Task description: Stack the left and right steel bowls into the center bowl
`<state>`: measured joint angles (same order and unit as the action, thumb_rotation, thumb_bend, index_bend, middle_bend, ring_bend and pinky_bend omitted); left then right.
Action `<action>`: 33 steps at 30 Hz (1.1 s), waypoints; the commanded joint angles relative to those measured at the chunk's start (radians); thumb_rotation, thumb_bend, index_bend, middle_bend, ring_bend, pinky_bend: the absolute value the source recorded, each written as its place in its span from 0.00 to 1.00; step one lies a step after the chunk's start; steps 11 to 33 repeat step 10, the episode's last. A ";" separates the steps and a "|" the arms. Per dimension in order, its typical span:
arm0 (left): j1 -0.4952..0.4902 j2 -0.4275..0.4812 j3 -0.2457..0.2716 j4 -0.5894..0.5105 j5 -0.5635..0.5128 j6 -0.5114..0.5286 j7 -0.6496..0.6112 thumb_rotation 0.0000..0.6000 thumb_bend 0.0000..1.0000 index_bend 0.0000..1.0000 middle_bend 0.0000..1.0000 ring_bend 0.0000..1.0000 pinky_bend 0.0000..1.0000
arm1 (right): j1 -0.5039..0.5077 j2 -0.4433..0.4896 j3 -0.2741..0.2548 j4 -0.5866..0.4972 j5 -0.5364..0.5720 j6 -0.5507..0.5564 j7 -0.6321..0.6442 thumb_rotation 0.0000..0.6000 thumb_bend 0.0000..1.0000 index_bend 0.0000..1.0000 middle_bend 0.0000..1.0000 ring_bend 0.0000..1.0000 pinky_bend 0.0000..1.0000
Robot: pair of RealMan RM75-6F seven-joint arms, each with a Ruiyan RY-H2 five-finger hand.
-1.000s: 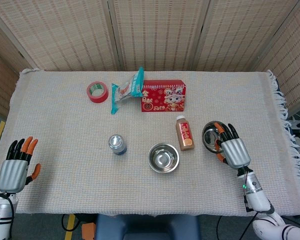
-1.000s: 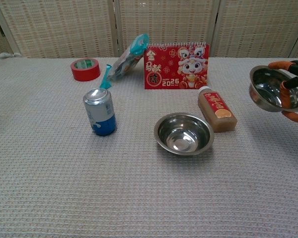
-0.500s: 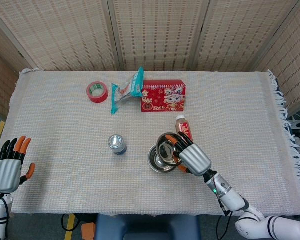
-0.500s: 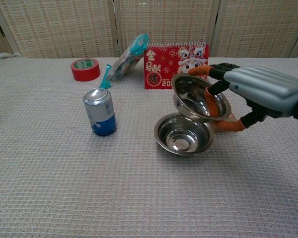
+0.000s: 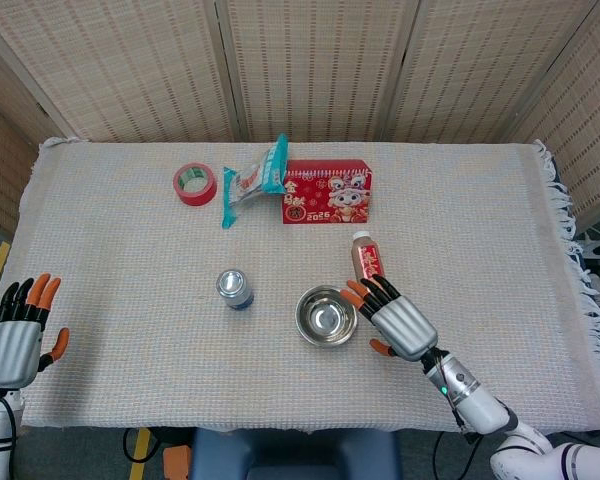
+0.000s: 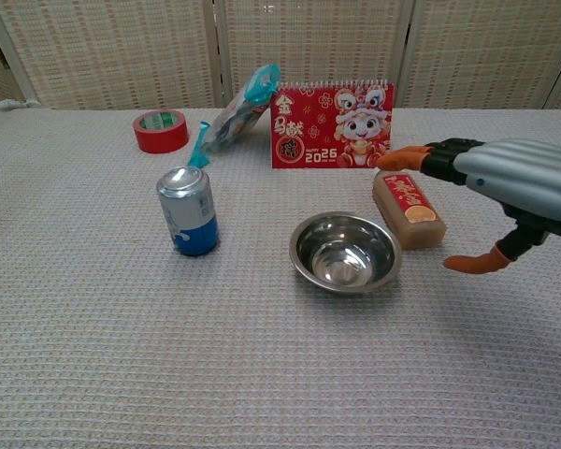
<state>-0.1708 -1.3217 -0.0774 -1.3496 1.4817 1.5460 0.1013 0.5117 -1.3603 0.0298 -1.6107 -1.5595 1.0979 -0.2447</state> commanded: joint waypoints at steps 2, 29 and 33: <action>0.021 0.032 0.013 -0.038 0.013 0.020 0.016 1.00 0.41 0.00 0.00 0.00 0.05 | -0.182 0.094 -0.027 -0.015 0.061 0.247 -0.061 1.00 0.13 0.00 0.00 0.00 0.00; 0.045 0.101 0.021 -0.146 0.002 0.015 0.042 1.00 0.41 0.00 0.00 0.00 0.05 | -0.399 0.151 -0.030 0.053 0.129 0.501 0.038 1.00 0.13 0.00 0.00 0.00 0.00; 0.045 0.101 0.021 -0.146 0.002 0.015 0.042 1.00 0.41 0.00 0.00 0.00 0.05 | -0.399 0.151 -0.030 0.053 0.129 0.501 0.038 1.00 0.13 0.00 0.00 0.00 0.00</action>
